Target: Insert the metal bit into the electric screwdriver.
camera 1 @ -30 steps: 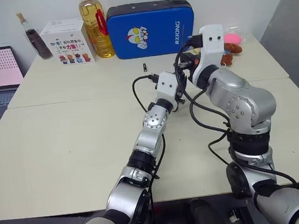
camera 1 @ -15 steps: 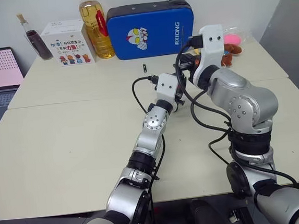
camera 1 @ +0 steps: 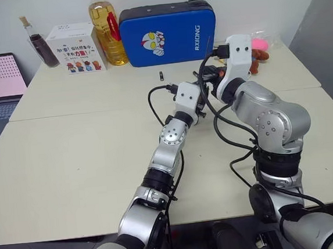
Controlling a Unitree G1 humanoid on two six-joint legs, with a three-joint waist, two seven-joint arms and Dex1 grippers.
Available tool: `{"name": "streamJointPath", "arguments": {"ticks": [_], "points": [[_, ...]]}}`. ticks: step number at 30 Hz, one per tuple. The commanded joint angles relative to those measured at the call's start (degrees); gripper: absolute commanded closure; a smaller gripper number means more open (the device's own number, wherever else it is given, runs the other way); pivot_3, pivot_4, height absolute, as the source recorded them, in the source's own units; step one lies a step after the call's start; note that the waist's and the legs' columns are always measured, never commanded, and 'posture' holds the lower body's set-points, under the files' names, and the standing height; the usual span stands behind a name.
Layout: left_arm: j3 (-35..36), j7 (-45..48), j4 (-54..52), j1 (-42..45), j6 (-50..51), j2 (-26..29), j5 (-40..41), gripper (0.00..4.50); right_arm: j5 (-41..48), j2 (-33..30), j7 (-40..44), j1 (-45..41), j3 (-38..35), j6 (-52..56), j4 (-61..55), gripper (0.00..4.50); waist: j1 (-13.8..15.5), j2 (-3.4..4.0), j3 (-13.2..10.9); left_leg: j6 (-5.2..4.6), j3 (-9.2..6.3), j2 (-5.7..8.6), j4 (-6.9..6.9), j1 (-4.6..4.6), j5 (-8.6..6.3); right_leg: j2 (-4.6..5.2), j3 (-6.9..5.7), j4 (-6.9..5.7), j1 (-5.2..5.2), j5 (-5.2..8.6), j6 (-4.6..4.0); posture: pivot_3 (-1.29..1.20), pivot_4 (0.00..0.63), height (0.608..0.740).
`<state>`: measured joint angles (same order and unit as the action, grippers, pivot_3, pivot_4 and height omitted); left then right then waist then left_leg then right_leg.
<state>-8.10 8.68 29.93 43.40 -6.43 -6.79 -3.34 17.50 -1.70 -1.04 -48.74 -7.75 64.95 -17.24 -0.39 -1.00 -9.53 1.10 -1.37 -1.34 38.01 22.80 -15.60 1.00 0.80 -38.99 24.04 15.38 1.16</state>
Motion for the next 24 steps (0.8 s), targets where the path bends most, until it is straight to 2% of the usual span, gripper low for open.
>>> {"name": "streamJointPath", "arguments": {"ticks": [1, 2, 4, 5, 9, 13, 16, 18, 24], "points": [[-0.5, 0.3, -0.2, 0.3, -0.7, -0.4, -0.1, 2.82, 0.1, -0.6, 0.9, 0.3, 1.2, 1.6, 2.2, 4.47, 0.0, 0.0, 0.0, 0.0, 0.0, 0.0, 0.0, 0.0, 0.0, 0.0, 0.0, 0.0, 0.0, 0.0, 0.0, 0.0, 0.15, 0.74], [-0.5, 0.3, -0.3, 0.3, -0.7, -0.5, -0.1, 2.82, 0.0, -0.8, 1.0, 0.2, 1.3, 1.4, 2.3, 4.47, 0.0, 0.0, 0.0, 0.0, 0.0, 0.0, 0.0, 0.0, 0.0, 0.0, 0.0, 0.0, 0.0, 0.0, 0.0, 0.0, 0.15, 0.74], [-0.5, 0.3, -0.1, 0.3, -0.7, -0.5, -0.2, 2.82, 0.0, -1.3, 1.6, -0.2, 1.2, 0.8, 2.6, 4.09, 0.0, 0.0, 0.0, 0.0, 0.0, 0.01, 0.0, 0.0, 0.0, -0.01, 0.0, 0.0, 0.0, 0.0, 0.0, 0.0, 0.15, 0.74], [-0.5, 0.3, -0.1, 0.4, -0.7, -0.5, -0.2, 2.82, 0.1, -1.5, 1.9, -0.4, 1.1, 0.5, 2.7, 4.03, 0.0, 0.0, 0.0, 0.0, 0.0, 0.01, 0.0, 0.0, 0.0, -0.01, 0.0, 0.0, 0.0, 0.0, 0.0, 0.0, 0.15, 0.74], [-0.5, 0.3, -0.2, 0.3, -0.7, -0.4, -0.2, 2.82, 0.7, -3.2, 3.4, -2.3, 0.2, -1.2, 3.6, 3.24, 0.0, 0.0, 0.0, 0.0, 0.02, 0.0, -0.01, 0.04, 0.0, 0.0, 0.01, 0.01, 0.04, 0.0, 0.0, 0.0, 0.15, 0.74], [-0.7, 0.3, -0.7, 0.3, -0.4, -0.5, -0.3, 2.82, 5.2, -4.4, 5.0, -8.0, -6.1, 0.9, 3.7, 2.4, 0.0, 0.02, 0.0, 0.0, 0.02, 0.01, -0.01, 0.07, 0.0, 0.0, 0.01, 0.0, 0.07, 0.0, 0.0, 0.0, 0.15, 0.74], [-0.7, 0.6, -0.7, 0.4, -0.4, -0.3, -0.2, 2.82, 9.2, -7.2, 7.4, -11.4, -9.7, 6.2, 3.8, 1.79, 0.1, 0.02, 0.0, 0.0, 0.0, 0.0, -0.01, 0.08, 0.0, 0.0, -0.02, 0.04, 0.05, 0.0, 0.0, 0.0, 0.15, 0.74], [-0.7, 0.8, -0.7, 0.4, -0.4, -0.1, -0.1, 2.82, 12.4, -9.9, 9.9, -13.7, -11.8, 10.7, 4.2, 1.21, 0.1, 0.02, 0.0, -0.01, 0.0, 0.0, -0.02, 0.08, 0.0, 0.0, -0.02, 0.05, 0.04, 0.0, 0.0, 0.0, 0.15, 0.74], [-0.3, 1.6, -0.2, 1.0, -0.3, 0.2, 0.2, 2.82, 22.5, -18.4, 19.6, -17.6, -19.7, 24.8, 10.1, 0.01, 0.2, 0.02, 0.0, -0.02, 0.01, 0.0, -0.03, 0.08, -0.01, 0.01, -0.01, 0.04, 0.05, 0.0, 0.0, 0.0, 0.15, 0.74]]}}
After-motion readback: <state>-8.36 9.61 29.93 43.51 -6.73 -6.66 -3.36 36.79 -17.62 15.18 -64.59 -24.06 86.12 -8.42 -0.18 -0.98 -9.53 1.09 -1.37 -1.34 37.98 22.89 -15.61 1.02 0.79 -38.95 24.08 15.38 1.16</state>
